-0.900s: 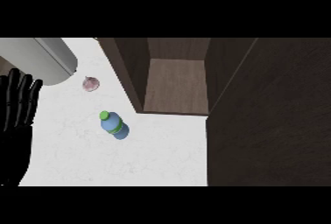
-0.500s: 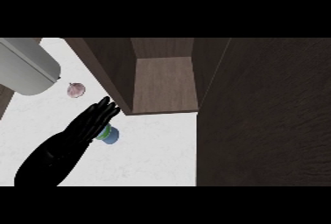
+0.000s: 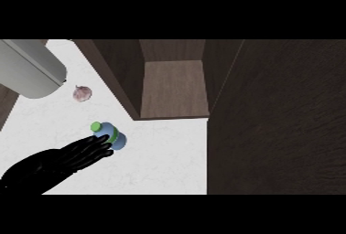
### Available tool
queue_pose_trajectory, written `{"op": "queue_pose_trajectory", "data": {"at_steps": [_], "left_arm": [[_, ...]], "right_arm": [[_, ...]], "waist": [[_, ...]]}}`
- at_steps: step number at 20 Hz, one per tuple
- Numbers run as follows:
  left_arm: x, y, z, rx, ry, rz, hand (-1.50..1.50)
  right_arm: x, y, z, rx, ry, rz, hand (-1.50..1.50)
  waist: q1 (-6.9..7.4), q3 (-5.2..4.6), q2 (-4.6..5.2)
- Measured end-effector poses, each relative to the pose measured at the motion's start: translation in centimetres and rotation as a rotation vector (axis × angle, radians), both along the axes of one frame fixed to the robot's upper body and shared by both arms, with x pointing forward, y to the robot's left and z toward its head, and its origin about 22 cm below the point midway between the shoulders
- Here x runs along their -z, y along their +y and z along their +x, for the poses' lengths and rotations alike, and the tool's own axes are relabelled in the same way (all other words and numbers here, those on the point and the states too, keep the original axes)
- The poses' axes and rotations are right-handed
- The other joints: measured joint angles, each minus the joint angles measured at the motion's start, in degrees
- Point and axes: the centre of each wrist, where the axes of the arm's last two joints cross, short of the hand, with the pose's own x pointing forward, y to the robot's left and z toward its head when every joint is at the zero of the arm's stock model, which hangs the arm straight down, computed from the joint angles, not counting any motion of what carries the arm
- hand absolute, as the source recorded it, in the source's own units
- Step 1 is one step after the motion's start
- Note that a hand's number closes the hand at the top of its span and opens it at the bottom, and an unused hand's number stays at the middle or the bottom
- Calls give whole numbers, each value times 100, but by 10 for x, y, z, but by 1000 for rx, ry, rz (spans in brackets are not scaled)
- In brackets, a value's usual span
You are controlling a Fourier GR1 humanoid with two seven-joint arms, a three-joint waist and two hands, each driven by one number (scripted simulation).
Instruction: Pick up the bottled water, place it into the cabinet and close the cabinet
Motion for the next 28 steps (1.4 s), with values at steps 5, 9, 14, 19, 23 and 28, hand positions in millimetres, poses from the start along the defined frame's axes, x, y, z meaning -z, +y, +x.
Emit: {"op": "queue_pose_trajectory", "data": {"at_steps": [5,9,14,19,23,28], "left_arm": [[-9,55,22,51,49,-1,-150],[-10,77,35,54,69,-8,-150],[-7,97,42,48,79,-12,-150],[7,108,48,34,78,-28,-150],[14,115,58,0,82,-29,-150],[22,119,73,-45,87,-15,-150]], "right_arm": [[3,-3,-22,-2,27,28,-150],[7,-4,-36,6,26,44,-150],[14,-5,-52,-2,22,39,-150],[22,-3,-57,-7,13,31,-150],[23,-3,-59,-6,12,27,-150],[27,-1,-57,-5,12,26,-150]], "waist": [[71,1,-21],[120,-1,-33],[148,-3,-44],[163,-5,-46],[163,-4,-44],[159,-4,-39]]}}
